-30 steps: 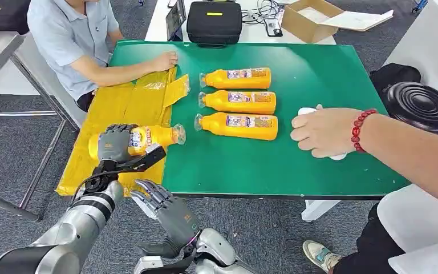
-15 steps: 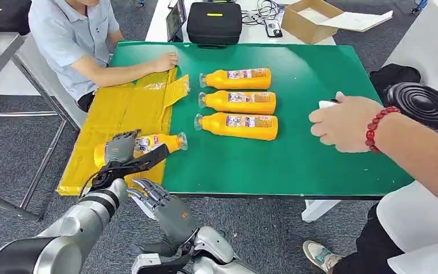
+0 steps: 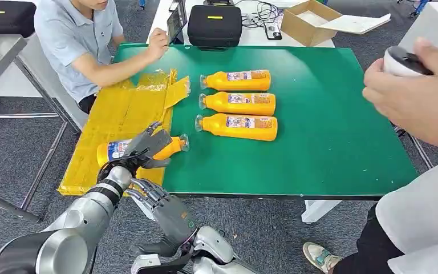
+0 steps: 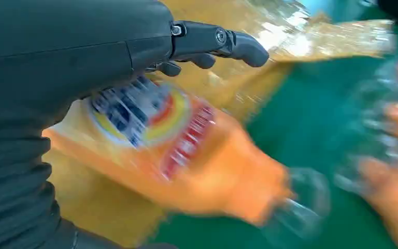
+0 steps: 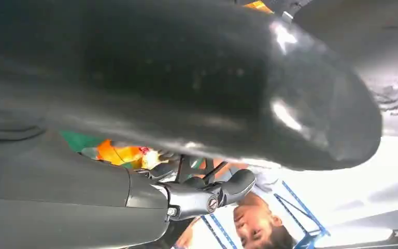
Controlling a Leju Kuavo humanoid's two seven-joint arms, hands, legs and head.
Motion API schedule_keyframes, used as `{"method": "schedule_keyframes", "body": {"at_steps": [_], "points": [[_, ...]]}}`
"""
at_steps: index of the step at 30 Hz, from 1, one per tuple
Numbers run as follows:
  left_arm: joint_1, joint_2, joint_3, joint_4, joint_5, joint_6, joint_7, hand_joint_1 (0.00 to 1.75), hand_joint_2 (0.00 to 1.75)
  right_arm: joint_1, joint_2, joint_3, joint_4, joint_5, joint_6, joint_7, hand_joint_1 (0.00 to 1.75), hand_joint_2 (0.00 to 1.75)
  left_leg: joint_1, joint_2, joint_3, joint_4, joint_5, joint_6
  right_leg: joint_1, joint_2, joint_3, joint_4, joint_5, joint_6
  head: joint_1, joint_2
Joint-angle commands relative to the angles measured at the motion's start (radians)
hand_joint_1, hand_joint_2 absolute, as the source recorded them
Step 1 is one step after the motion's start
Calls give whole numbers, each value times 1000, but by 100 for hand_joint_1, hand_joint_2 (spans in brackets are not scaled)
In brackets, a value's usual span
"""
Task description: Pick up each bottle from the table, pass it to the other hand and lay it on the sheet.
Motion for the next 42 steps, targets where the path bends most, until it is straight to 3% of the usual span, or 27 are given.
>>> {"method": "schedule_keyframes", "body": {"at_steps": [1, 4, 10, 15, 16, 20, 25, 35, 40, 41, 42], "points": [[68, -47, 67, -107, 189, -19, -167, 0, 175, 16, -43, -13, -10, 7, -17, 0, 0, 0, 0, 1, 3, -2, 0, -1, 0, 0, 3, -2, 0, -1, 0, 0], [123, -63, 5, -262, 387, -62, -134, 0, 175, 24, -59, -4, -33, 7, -46, 0, 0, 0, 1, 1, 5, -2, -2, -1, 1, -1, 5, -2, -2, -2, 0, 0], [123, -63, 5, -262, 387, -62, -134, 0, 175, 24, -59, -4, -33, 7, -46, 0, 0, 0, 1, 2, -1, 0, -1, 0, 1, 0, -2, 0, -1, -1, 0, 0], [291, -19, -215, -620, 913, -25, -70, 0, 175, 29, -76, 15, -50, 7, -115, 0, 0, 0, 1, 4, -4, 0, -2, -1, 1, 2, -5, -1, -1, -1, 0, 0], [337, -10, -248, -699, 971, -4, -61, 0, 175, 32, -80, 14, -55, 11, -124, 0, 0, 175, 1, 4, -5, 0, -1, -1, 1, 2, -6, -1, 0, -1, 0, 0], [470, 25, -335, -911, 1100, 89, -83, 0, 175, 55, -93, -23, -80, 32, -124, 0, 0, 175, 0, 6, -3, -1, -3, -1, 1, 4, -4, -1, -1, -1, 0, 0], [470, 25, -335, -911, 1100, 89, -83, 0, 175, 55, -93, -23, -80, 32, -124, 0, 0, 175, 1, 2, -10, 0, -1, 0, 1, 1, -10, -1, -1, -1, 0, 0], [470, 25, -335, -911, 1100, 89, -83, 0, 175, 55, -93, -23, -80, 32, -124, 0, 0, 175, 1, 2, -7, -1, -2, -1, 1, 1, -7, -1, -2, -2, 0, 0], [552, 48, -360, -1090, 1285, 76, -117, 0, 175, 109, -131, -112, -194, 126, -124, 0, 0, 175, 1, 3, -10, -1, -1, 0, 1, 1, -11, -1, 0, -1, 0, 0], [580, 51, -344, -1141, 1320, 110, -137, 0, 175, 159, -132, -251, -225, 265, -124, 0, 0, 175, 1, 4, -6, 0, -3, -1, 1, 2, -7, -1, -2, -1, 0, 0], [598, 59, -334, -1171, 1335, 118, -141, 0, 175, 174, -150, -279, -259, 267, -124, 0, 0, 175, 1, 4, -8, -1, -2, 0, 1, 1, -9, -1, -1, -1, 0, 0]]}}
